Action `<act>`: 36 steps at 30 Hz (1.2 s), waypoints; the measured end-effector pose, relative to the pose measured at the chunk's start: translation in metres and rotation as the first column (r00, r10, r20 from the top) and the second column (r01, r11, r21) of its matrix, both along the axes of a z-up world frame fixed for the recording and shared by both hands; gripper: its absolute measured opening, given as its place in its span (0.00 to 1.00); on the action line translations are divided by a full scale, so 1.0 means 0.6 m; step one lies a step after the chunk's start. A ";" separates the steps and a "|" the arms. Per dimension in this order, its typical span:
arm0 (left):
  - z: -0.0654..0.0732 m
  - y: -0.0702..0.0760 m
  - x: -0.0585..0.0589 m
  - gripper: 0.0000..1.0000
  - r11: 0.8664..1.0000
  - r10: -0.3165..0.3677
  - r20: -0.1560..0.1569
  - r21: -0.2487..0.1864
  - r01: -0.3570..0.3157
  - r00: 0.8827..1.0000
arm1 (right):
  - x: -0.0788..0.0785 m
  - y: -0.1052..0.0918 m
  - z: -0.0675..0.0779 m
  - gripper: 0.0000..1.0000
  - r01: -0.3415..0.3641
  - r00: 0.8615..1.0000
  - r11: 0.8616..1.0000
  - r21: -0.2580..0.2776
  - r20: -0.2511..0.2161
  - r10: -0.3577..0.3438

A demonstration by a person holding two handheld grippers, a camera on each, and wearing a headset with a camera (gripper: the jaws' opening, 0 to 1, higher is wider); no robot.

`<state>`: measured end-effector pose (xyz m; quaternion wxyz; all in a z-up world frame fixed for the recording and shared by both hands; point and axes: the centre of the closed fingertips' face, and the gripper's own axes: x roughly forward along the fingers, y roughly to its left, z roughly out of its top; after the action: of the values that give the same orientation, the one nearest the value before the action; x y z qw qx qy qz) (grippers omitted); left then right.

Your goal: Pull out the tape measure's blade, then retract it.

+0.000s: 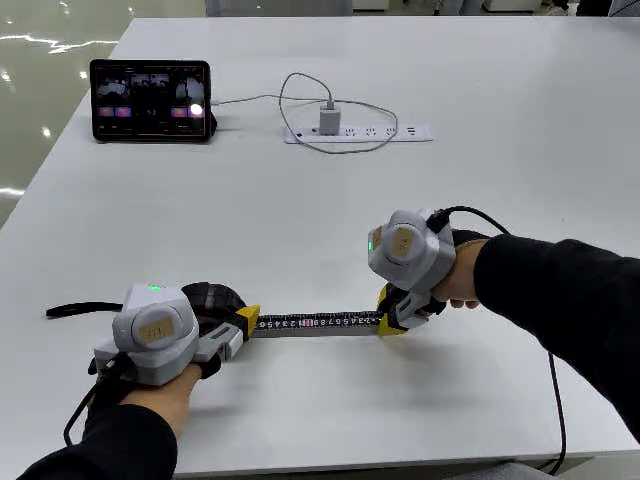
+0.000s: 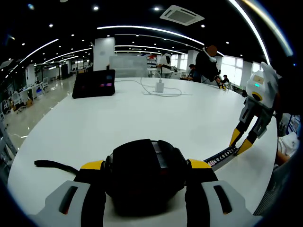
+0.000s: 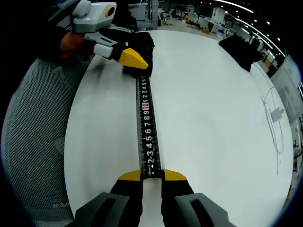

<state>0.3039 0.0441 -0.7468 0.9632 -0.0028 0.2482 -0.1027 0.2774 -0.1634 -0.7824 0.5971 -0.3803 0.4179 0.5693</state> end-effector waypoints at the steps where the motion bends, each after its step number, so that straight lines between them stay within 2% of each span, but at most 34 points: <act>1: 0.000 0.000 0.000 0.64 1.000 0.000 0.000 0.000 0.000 1.000 | 0.000 0.001 0.000 0.10 0.001 1.000 1.000 0.000 0.000 -0.001; 16: 0.000 0.000 0.000 0.63 1.000 -0.003 -0.002 0.001 0.003 1.000 | 0.002 0.010 -0.001 0.10 -0.018 1.000 1.000 0.001 0.001 0.018; 18: 0.000 0.000 0.000 0.63 1.000 -0.004 -0.001 0.000 0.004 1.000 | 0.003 0.012 0.000 0.10 -0.043 0.999 0.999 0.017 0.004 0.043; 23: 0.000 0.000 0.000 0.63 1.000 -0.005 -0.001 0.000 0.005 1.000 | 0.003 0.020 0.000 0.10 -0.006 1.000 0.999 0.036 -0.008 0.006; 36: 0.000 0.001 -0.001 0.63 1.000 -0.005 -0.002 -0.001 0.005 1.000 | 0.002 0.032 0.000 0.10 -0.002 1.000 1.000 0.029 -0.003 0.002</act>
<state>0.3035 0.0444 -0.7468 0.9627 -0.0029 0.2492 -0.1052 0.2788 -0.1444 -0.7825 0.6014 -0.3713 0.4102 0.5764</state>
